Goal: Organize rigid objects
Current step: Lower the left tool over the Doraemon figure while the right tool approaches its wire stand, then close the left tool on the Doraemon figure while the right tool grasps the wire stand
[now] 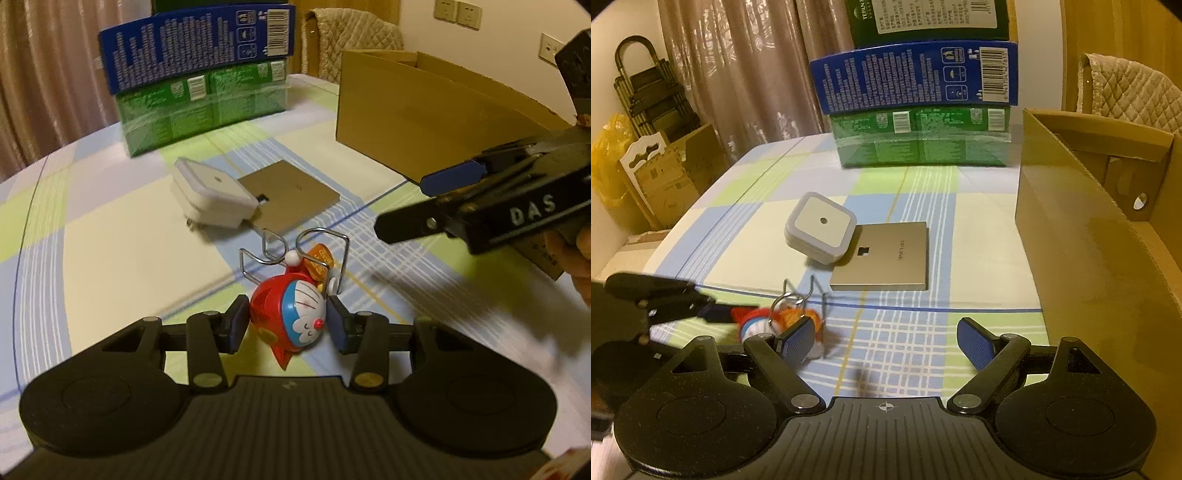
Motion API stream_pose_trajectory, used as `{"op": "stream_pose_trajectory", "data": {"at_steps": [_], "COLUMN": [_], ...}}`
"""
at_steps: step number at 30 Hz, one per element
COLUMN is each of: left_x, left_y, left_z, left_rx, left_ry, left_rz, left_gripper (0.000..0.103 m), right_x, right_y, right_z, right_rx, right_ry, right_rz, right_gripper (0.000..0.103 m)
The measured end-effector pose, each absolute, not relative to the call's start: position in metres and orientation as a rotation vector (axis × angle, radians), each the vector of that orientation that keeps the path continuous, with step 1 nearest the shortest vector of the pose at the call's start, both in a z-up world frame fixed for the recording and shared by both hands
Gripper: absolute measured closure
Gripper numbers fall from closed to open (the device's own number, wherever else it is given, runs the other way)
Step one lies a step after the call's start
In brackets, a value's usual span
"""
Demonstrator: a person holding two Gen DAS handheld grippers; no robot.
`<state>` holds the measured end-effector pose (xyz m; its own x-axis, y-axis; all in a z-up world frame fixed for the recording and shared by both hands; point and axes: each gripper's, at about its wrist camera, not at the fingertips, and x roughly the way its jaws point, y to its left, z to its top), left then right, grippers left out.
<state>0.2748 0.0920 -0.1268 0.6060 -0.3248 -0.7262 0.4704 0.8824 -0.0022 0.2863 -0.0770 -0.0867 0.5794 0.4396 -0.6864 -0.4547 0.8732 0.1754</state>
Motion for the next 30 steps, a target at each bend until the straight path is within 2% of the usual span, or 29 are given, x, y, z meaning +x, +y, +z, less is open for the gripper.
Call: {"op": "stream_pose_trajectory", "data": {"at_steps": [9,12,16,23,30], "left_x": [0.248,0.241,0.237,0.237,0.235], "left_y": [0.097,0.106,0.107,0.126,0.125], "left_z": [-0.117,-0.111,-0.104,-0.095,-0.091], "left_rx": [0.125,0.063,0.122,-0.036,0.057], "left_ry": [0.83,0.795,0.739,0.677,0.686], "left_rz": [-0.303,-0.258,-0.213,-0.18,-0.12], "left_gripper": [0.064,0.064,0.064,0.064,0.064], "right_x": [0.279,0.277,0.276,0.276,0.272], "right_y": [-0.083,-0.081,-0.077,-0.071,-0.061], "right_z": [-0.082,-0.079,-0.079,-0.082,-0.083], "right_rx": [0.003,0.016,0.028,0.03,0.027], "right_ry": [0.796,0.783,0.785,0.792,0.788], "right_rz": [0.553,0.59,0.611,0.628,0.682], "right_gripper": [0.021,0.021,0.021,0.021,0.021]}}
